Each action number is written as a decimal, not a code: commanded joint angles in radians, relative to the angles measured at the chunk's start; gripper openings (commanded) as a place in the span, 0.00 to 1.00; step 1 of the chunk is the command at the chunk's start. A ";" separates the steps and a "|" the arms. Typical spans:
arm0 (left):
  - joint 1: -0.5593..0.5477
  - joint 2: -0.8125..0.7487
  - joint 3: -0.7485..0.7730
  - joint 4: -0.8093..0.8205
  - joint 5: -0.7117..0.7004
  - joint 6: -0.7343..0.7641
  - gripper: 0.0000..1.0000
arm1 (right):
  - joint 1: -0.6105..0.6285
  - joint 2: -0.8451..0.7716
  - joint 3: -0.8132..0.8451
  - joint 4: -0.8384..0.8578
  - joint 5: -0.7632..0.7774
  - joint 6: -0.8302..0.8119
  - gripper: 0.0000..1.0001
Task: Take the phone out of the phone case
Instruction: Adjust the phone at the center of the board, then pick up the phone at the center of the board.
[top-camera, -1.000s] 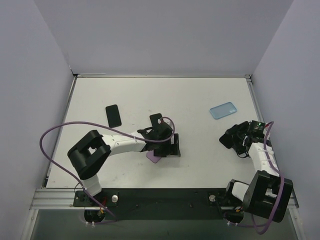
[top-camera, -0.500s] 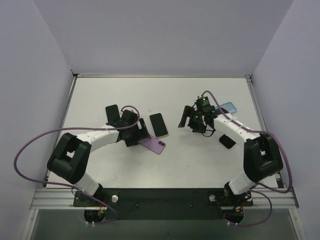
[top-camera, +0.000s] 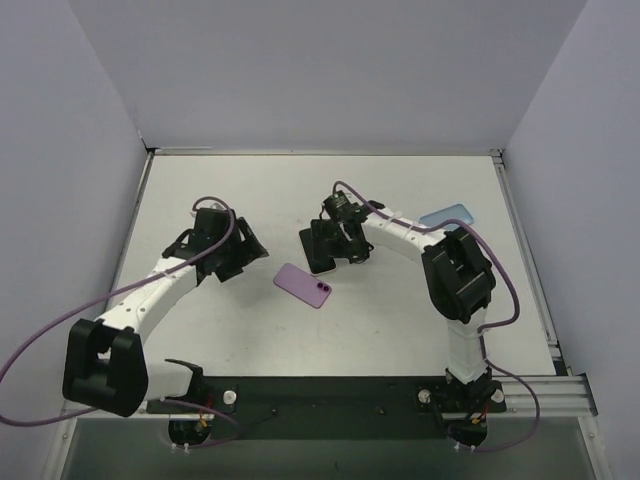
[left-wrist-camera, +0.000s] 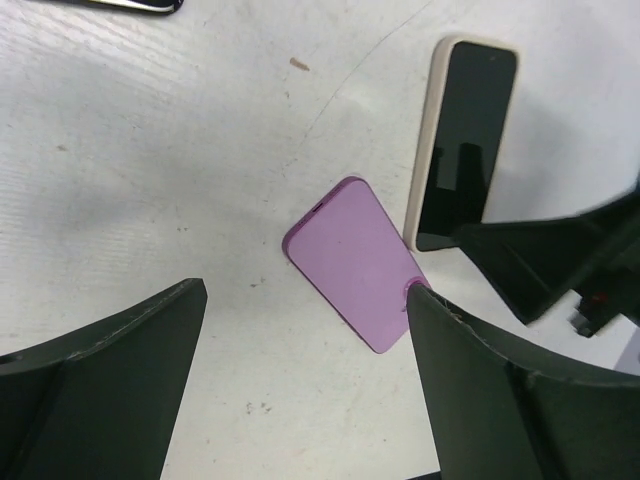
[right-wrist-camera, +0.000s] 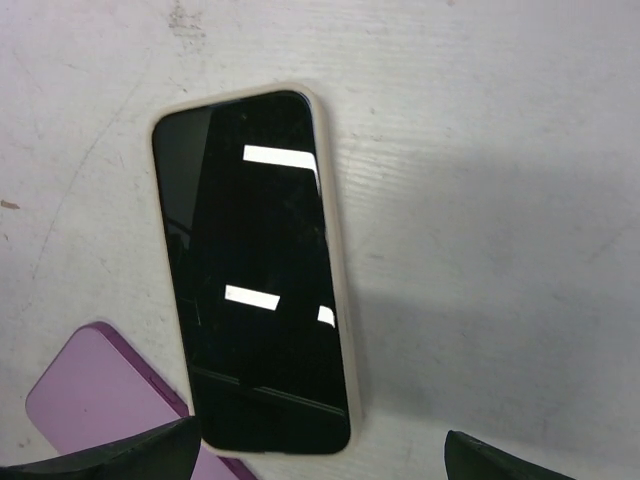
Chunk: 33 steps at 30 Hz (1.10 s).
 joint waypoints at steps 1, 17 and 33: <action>0.052 -0.122 -0.017 -0.075 0.036 0.035 0.93 | 0.036 0.082 0.118 -0.093 0.062 -0.033 1.00; 0.121 -0.239 -0.065 -0.100 0.174 0.044 0.92 | 0.131 0.281 0.318 -0.245 0.233 -0.027 0.49; -0.442 0.094 0.044 0.239 0.297 0.000 0.91 | -0.169 -0.235 -0.288 -0.040 0.074 0.034 0.00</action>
